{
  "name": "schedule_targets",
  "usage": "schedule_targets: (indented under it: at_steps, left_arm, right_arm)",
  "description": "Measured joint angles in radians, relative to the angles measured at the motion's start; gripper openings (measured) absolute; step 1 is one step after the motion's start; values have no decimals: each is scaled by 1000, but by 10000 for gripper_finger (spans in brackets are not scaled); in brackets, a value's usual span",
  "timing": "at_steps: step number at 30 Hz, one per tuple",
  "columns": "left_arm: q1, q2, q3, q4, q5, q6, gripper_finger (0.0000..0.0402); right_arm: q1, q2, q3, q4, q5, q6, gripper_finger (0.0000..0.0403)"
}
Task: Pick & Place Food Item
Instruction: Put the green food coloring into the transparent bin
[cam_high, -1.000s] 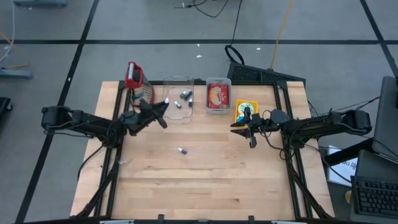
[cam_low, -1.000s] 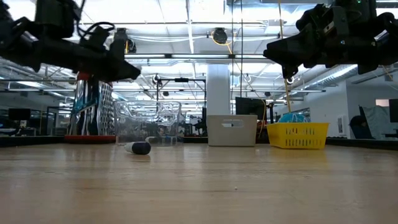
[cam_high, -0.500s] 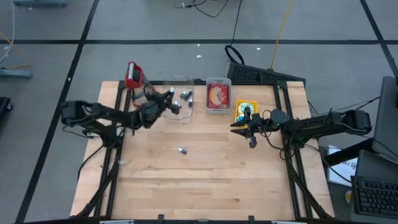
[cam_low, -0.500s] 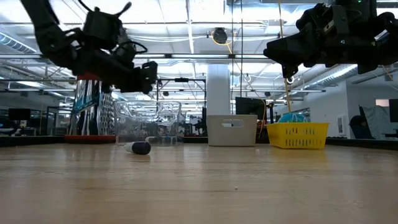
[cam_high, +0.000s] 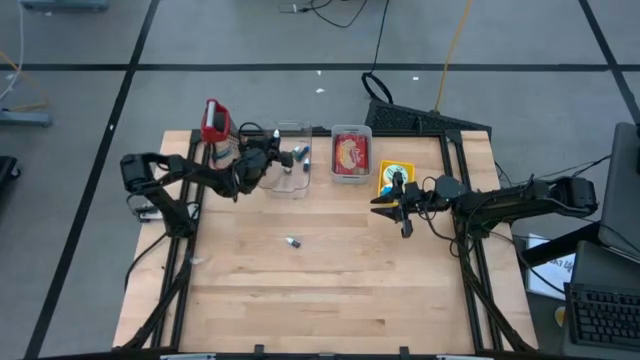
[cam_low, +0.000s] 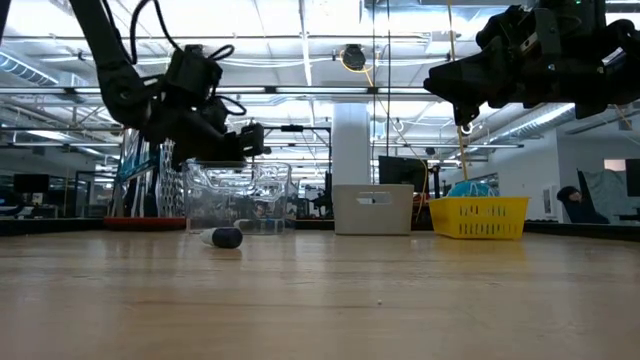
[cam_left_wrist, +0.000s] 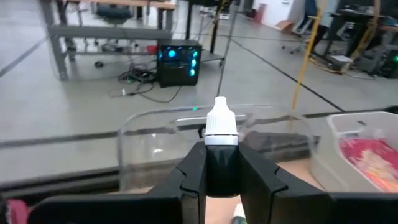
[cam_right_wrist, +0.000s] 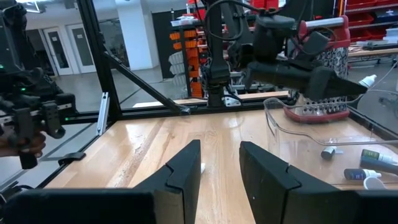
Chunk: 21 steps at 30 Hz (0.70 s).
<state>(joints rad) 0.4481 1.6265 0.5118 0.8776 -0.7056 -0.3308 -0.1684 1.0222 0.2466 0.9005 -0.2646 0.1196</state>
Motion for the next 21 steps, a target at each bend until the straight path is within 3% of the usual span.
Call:
schedule_targets:
  at_steps: [21]
  left_arm:
    - [50, 58, 5, 3, 70, -40, 63]
  right_arm:
    - [0, 0, 0, -2, 1, 0, 100]
